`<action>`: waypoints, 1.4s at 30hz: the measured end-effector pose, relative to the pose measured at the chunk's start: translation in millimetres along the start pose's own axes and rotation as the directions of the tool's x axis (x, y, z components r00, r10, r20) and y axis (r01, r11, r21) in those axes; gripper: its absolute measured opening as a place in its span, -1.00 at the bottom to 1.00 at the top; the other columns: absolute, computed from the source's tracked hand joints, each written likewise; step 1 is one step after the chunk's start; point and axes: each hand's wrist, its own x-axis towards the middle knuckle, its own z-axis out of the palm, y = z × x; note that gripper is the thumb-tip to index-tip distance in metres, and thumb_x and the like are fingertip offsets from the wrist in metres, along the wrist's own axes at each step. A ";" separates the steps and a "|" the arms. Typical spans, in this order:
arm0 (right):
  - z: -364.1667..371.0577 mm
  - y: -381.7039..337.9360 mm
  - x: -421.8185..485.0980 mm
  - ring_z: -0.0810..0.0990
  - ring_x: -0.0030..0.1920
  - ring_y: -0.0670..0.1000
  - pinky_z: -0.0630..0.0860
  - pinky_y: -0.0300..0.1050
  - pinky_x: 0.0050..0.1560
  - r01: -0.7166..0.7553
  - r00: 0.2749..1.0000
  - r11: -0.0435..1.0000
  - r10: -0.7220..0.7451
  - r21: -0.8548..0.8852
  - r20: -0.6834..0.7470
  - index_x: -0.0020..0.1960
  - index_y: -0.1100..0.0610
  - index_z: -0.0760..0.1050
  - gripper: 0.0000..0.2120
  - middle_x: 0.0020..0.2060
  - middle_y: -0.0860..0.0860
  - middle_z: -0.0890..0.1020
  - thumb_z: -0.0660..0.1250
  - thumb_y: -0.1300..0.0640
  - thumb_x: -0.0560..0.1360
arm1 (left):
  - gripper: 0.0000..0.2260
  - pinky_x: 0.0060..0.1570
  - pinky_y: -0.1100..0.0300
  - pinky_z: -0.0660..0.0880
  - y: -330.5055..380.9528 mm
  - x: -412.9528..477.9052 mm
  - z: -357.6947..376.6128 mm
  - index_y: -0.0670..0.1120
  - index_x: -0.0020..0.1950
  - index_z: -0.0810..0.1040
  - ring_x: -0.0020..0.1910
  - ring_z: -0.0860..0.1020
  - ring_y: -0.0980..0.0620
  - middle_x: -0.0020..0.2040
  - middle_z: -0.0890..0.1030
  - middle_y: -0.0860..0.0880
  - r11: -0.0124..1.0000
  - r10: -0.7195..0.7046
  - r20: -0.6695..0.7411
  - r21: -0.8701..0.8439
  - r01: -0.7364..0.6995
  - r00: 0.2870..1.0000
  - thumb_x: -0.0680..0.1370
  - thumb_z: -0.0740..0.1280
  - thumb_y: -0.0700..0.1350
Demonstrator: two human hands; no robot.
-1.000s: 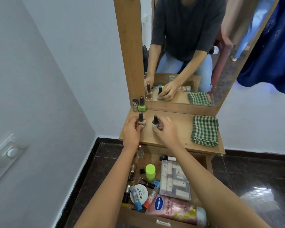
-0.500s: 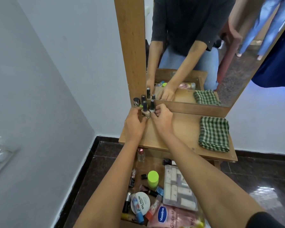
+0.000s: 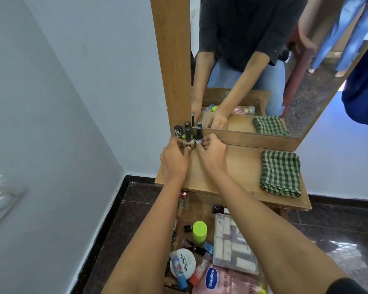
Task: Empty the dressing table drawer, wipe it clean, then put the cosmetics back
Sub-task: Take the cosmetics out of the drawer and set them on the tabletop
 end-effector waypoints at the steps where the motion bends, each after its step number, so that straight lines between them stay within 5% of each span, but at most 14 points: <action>1: 0.0 0.2 -0.1 0.58 -0.17 -0.02 0.58 0.00 -0.10 0.005 1.000 1.000 -0.005 0.024 0.002 -0.05 0.15 0.49 -0.87 -0.20 0.00 0.59 0.40 0.21 0.43 | -0.82 0.07 -0.02 0.46 0.2 0.7 0.1 0.00 0.03 0.44 -0.05 0.57 0.00 -0.07 0.63 0.05 1.000 -0.005 -0.003 0.006 0.005 1.000 0.50 0.39 -0.04; 11: 5.8 6.0 5.0 0.55 -0.17 0.01 0.56 0.00 -0.14 0.028 1.000 1.000 -0.028 -0.015 0.004 -0.13 0.08 0.47 -0.88 -0.17 0.04 0.58 0.40 0.18 0.40 | -0.83 0.09 -0.04 0.46 2.7 1.0 -0.2 -0.04 0.07 0.47 -0.03 0.56 -0.03 -0.04 0.63 0.02 0.998 -0.002 -0.003 0.059 0.002 1.000 0.53 0.36 -0.05; 15: -0.3 3.0 2.2 0.54 -0.19 -0.02 0.51 -0.18 -0.16 0.023 1.000 1.000 -0.023 -0.005 0.002 -0.08 0.13 0.50 -0.87 -0.14 0.06 0.59 0.41 0.18 0.41 | -0.81 0.08 -0.04 0.49 3.2 -2.3 -3.9 -0.04 0.07 0.47 -0.05 0.57 0.00 -0.06 0.63 0.03 0.999 -0.018 0.010 -0.026 0.019 1.000 0.50 0.39 -0.08; 18: -12.4 0.1 -4.7 0.53 -0.19 -0.03 0.43 -0.35 -0.18 0.037 0.998 0.995 -0.033 0.090 -0.047 -0.04 0.19 0.54 -0.85 -0.14 0.10 0.61 0.41 0.24 0.40 | -0.79 0.06 0.10 0.53 3.0 -10.0 -16.3 -0.12 0.12 0.48 -0.06 0.56 0.06 -0.05 0.61 0.00 0.979 -0.040 0.037 -0.196 0.046 0.999 0.51 0.38 -0.16; 22: -30.7 -2.3 -24.7 0.55 -0.13 -0.01 0.56 -0.14 -0.08 0.019 0.998 0.970 -0.004 0.242 -0.063 -0.03 0.05 0.50 -0.84 -0.12 0.06 0.60 0.39 0.21 0.42 | -0.82 -0.11 0.49 0.44 1.0 -32.3 -45.6 -0.14 0.10 0.48 -0.13 0.54 0.11 -0.06 0.60 -0.04 0.955 -0.022 0.048 -0.295 0.035 0.999 0.52 0.36 -0.21; 27: -56.6 -16.2 -89.3 0.51 -0.22 -0.05 0.50 -0.11 -0.16 0.079 0.994 0.938 -0.100 0.338 0.046 -0.06 0.12 0.53 -0.84 -0.21 0.02 0.58 0.35 0.33 0.42 | -0.92 -0.16 0.53 0.39 -10.1 -85.8 -83.6 -0.10 -0.01 0.52 -0.21 0.52 0.24 -0.18 0.58 0.07 0.941 -0.057 0.013 -0.332 0.058 0.998 0.52 0.37 -0.20; 31: -79.3 -3.1 -146.5 0.50 -0.25 -0.08 0.49 -0.16 -0.20 0.084 0.967 0.940 -0.157 0.330 0.201 -0.08 0.21 0.55 -0.94 -0.26 0.02 0.58 0.35 0.32 0.47 | -0.97 -0.24 0.47 0.42 -23.2 -126.9 -98.2 -0.09 -0.13 0.57 -0.29 0.54 0.23 -0.27 0.60 0.06 0.965 -0.096 0.072 -0.236 0.110 0.993 0.51 0.35 -0.17; 35: -88.9 24.7 -180.4 0.53 -0.23 -0.08 0.48 -0.24 -0.19 -0.002 0.972 0.980 -0.045 0.199 0.229 -0.07 0.11 0.56 -0.89 -0.24 -0.04 0.61 0.33 0.29 0.47 | -0.93 -0.11 0.21 0.57 -33.4 -143.5 -95.1 -0.09 -0.05 0.60 -0.18 0.62 0.07 -0.15 0.65 -0.02 0.990 -0.138 0.325 0.024 0.137 0.936 0.52 0.33 -0.19; 39: -88.9 48.0 -191.6 0.50 -0.21 -0.18 0.37 -0.47 -0.24 -0.037 0.911 0.993 0.080 -0.113 0.405 -0.03 0.09 0.54 -0.83 -0.15 -0.05 0.60 0.31 0.31 0.46 | -0.83 0.00 0.02 0.56 -30.6 -155.5 -88.1 -0.09 0.11 0.58 -0.01 0.62 -0.11 0.01 0.63 -0.11 0.914 -0.130 0.536 0.391 -0.109 0.834 0.54 0.29 -0.17; 42: -86.7 53.3 -192.5 0.50 -0.18 -0.13 0.34 -0.46 -0.26 0.005 0.871 0.978 0.099 -0.211 0.481 0.09 0.15 0.54 -0.77 -0.05 0.00 0.59 0.28 0.35 0.47 | -0.80 -0.01 0.02 0.53 -25.8 -159.7 -84.5 -0.09 0.15 0.55 0.04 0.59 -0.16 0.06 0.60 -0.14 0.840 -0.112 0.635 0.472 -0.269 0.765 0.55 0.26 -0.15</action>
